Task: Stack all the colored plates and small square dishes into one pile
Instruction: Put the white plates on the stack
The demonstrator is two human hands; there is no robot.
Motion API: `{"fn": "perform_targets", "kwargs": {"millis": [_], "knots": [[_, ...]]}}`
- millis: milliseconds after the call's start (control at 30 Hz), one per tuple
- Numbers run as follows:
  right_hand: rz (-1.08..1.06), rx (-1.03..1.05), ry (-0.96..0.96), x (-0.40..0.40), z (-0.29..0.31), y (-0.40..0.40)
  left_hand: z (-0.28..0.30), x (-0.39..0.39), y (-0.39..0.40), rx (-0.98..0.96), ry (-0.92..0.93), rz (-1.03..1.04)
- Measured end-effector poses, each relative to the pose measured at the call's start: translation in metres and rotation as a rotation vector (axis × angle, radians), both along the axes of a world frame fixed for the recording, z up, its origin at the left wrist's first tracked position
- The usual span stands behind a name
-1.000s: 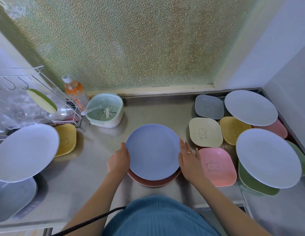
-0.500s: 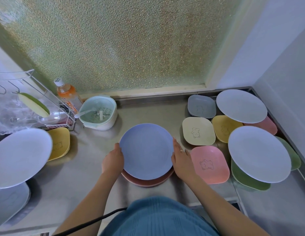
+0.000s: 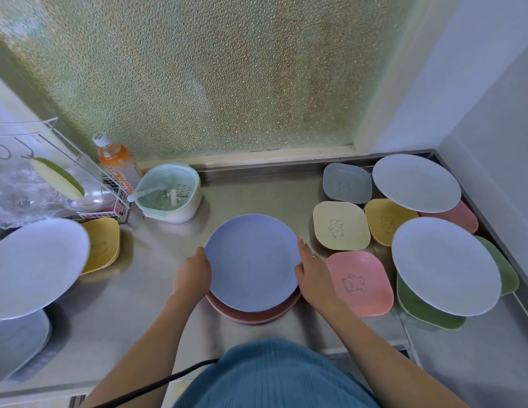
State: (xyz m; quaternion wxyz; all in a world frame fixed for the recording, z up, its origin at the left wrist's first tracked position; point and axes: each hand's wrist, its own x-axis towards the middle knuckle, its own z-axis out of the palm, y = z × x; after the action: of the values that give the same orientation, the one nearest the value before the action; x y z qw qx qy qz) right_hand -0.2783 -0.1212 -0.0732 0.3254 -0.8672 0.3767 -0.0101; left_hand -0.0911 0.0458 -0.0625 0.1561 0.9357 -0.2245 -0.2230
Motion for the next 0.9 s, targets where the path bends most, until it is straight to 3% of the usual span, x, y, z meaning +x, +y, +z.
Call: {"fn": "perform_targets", "kwargs": {"millis": [300, 433, 567, 700, 900], "knots": [[0.031, -0.016, 0.006, -0.008, -0.004, -0.003, -0.004, -0.007, 0.001, -0.075, 0.038, 0.049], [-0.171, -0.195, -0.042, -0.034, -0.004, -0.023, -0.007, -0.01, 0.003, -0.067, 0.03, 0.081], [-0.39, -0.488, 0.188, -0.083, -0.013, -0.059, -0.01, -0.012, 0.003, -0.066, 0.033, 0.097], [-0.494, -0.41, 0.376, -0.112, -0.021, -0.076, -0.009, -0.013, 0.001, -0.051, 0.032, 0.099], [-0.539, -0.344, 0.378, -0.119, -0.017, -0.083, -0.008, -0.014, 0.001, -0.046, 0.032, 0.096]]}}
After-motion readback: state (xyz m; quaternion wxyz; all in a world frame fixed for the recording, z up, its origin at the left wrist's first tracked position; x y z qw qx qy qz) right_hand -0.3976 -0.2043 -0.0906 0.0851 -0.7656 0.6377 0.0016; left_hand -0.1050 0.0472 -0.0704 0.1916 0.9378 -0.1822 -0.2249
